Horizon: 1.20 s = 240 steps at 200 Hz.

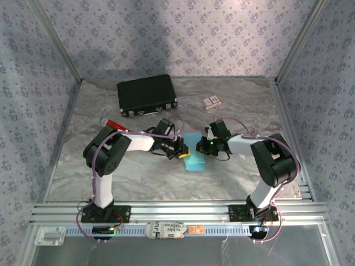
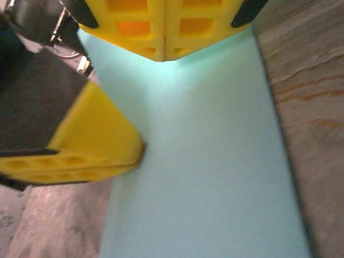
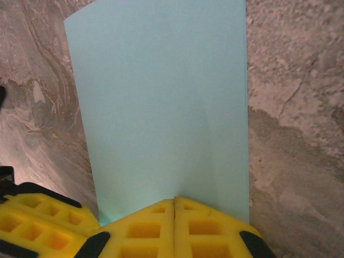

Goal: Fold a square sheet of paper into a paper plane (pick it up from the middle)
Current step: First fold the square sheet of paper in half at the center of the table.

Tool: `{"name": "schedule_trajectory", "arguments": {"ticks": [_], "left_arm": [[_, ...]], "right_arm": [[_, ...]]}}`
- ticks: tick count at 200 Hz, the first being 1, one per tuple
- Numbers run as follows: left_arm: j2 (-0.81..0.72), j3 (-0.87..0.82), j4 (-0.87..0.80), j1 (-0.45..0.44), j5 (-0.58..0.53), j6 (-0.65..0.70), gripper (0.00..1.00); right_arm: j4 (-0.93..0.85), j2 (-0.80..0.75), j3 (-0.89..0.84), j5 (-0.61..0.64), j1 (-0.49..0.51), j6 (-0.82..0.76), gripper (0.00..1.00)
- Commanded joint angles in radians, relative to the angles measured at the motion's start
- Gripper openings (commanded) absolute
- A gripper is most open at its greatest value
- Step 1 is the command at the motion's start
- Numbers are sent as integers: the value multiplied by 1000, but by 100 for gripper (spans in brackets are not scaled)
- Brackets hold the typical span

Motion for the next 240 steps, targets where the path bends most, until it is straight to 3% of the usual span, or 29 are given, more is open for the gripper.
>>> {"name": "schedule_trajectory", "arguments": {"ticks": [1,45,94,154,240], "left_arm": [[13,-33,-72,-7,-34,78,4],[8,-60,-107,-6,-68,132,4],[-101,-32,-73,-6,-70,36,3],[-89,-16,-70,-47,-38,6,3],[-49,-179,-22,-55,-80,40,2]], "right_arm": [[-99,35,-33,78,-1,-9,0],[-95,35,-38,80,-2,-10,0],[-100,23,-40,86,-3,-10,0],[-105,11,-42,98,-3,-3,0],[-99,11,-54,102,-3,-5,0]]}}
